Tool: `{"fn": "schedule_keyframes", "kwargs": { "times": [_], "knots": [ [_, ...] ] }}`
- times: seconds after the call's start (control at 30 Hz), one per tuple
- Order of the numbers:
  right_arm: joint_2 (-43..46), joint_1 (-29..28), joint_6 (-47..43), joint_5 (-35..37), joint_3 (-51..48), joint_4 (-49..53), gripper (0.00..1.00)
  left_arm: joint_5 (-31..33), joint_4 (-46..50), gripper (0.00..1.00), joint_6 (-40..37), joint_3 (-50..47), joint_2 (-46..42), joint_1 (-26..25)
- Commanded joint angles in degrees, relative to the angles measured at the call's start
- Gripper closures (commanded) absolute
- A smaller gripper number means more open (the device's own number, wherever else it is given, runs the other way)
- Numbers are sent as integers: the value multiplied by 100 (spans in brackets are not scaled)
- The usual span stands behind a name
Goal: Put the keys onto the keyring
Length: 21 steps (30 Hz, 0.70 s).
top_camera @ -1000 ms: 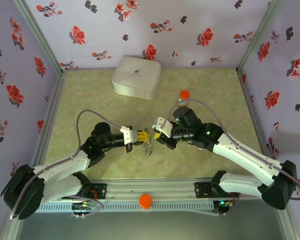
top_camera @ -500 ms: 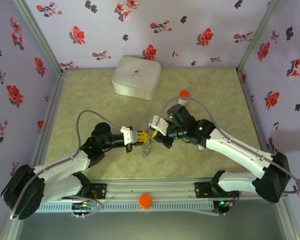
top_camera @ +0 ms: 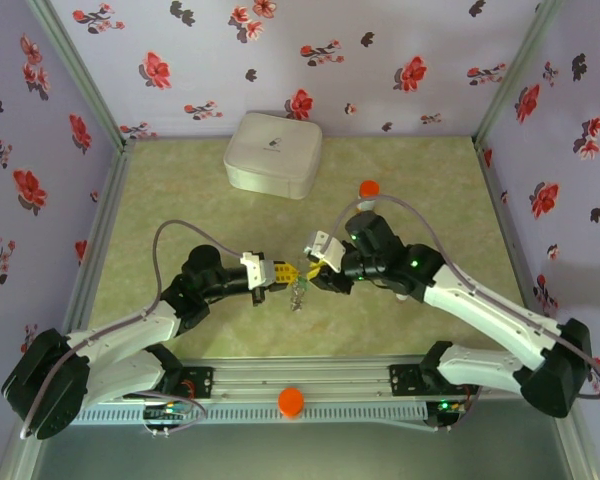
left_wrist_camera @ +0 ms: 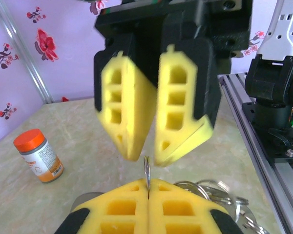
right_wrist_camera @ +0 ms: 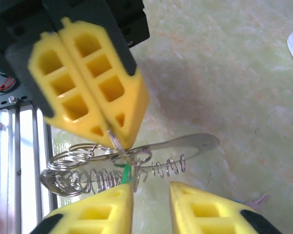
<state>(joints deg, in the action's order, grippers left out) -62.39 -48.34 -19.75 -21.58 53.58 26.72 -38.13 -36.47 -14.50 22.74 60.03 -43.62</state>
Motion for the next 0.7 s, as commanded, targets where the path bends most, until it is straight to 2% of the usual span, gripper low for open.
{"fn": "schedule_keyframes", "kwargs": {
  "times": [0.0, 0.33, 0.67],
  "knots": [
    [186, 26, 17, -282, -321, -121, 70, -81, -436, 100, 134, 46, -106, -25],
    [126, 25, 341, -124, -1045, -1139, 66, -89, -519, 100, 268, 46, -106, -24],
    [26, 25, 711, -468, -1633, -2593, 65, -157, -594, 100, 352, 46, -49, -29]
  ]
}}
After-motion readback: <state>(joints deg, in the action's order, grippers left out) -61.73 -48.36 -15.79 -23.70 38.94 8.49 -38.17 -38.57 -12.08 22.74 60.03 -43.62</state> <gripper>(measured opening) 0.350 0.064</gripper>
